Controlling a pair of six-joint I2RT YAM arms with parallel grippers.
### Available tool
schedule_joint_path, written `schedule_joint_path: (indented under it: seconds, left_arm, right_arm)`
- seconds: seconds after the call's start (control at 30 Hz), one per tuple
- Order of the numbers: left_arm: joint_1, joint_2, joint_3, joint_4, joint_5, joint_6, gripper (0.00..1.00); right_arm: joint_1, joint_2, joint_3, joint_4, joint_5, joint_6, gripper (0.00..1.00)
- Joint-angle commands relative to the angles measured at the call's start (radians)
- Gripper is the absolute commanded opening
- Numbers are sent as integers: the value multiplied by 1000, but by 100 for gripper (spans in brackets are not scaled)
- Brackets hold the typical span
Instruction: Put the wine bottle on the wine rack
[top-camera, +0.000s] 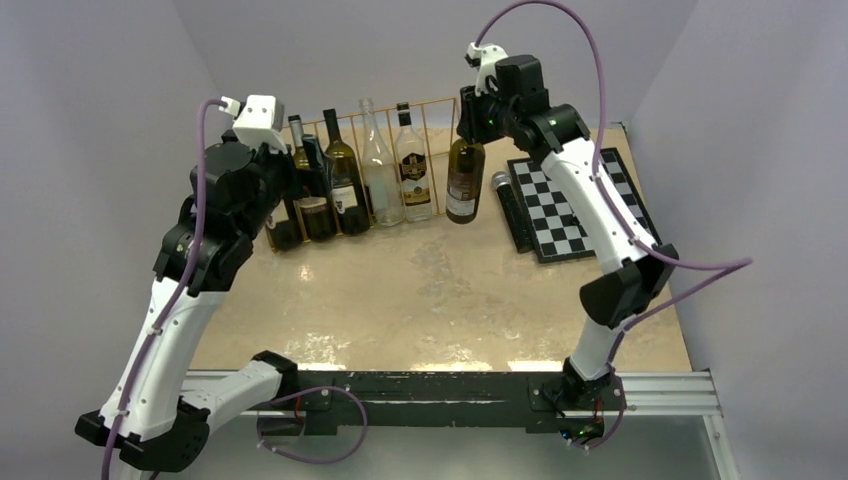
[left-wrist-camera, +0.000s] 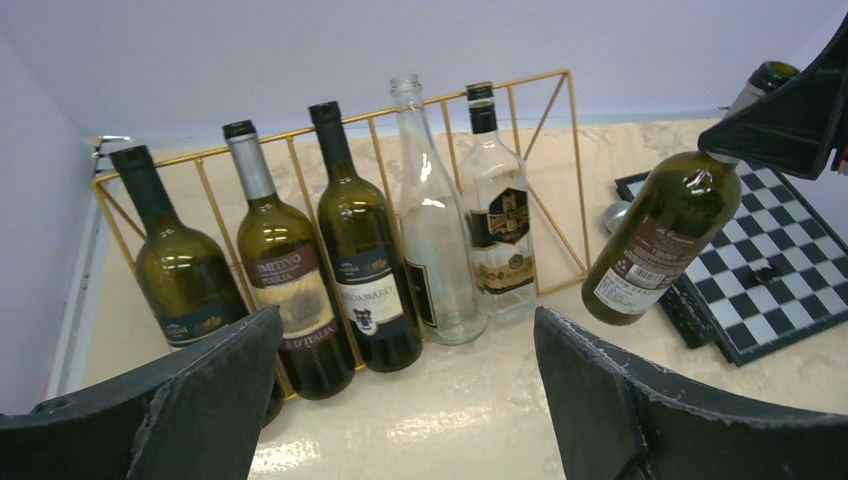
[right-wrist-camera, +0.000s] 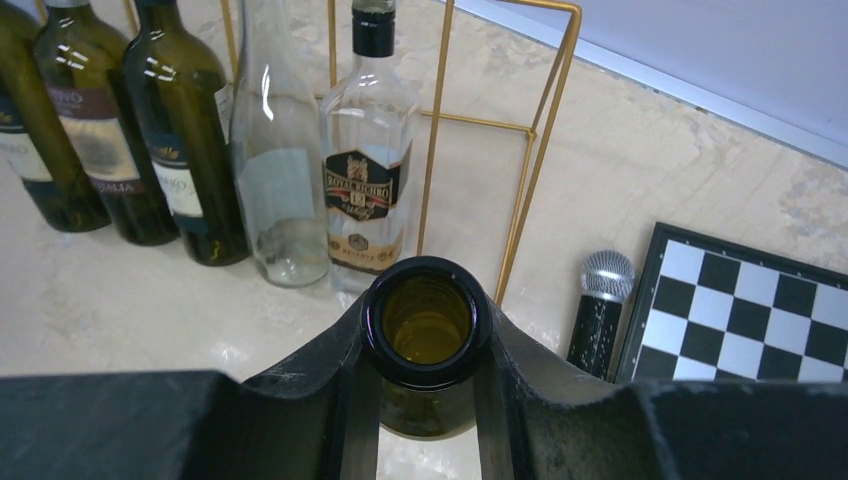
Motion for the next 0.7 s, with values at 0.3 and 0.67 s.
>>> schedule_joint_path:
  seconds: [0.3, 0.67]
  left_arm:
    - [24, 134, 124, 107, -109, 10, 99]
    - [61, 199, 174, 76, -45, -20, 99]
  right_arm:
    - [-25, 135, 160, 125, -31, -17, 0]
    - [-24, 267, 237, 159, 10, -41, 0]
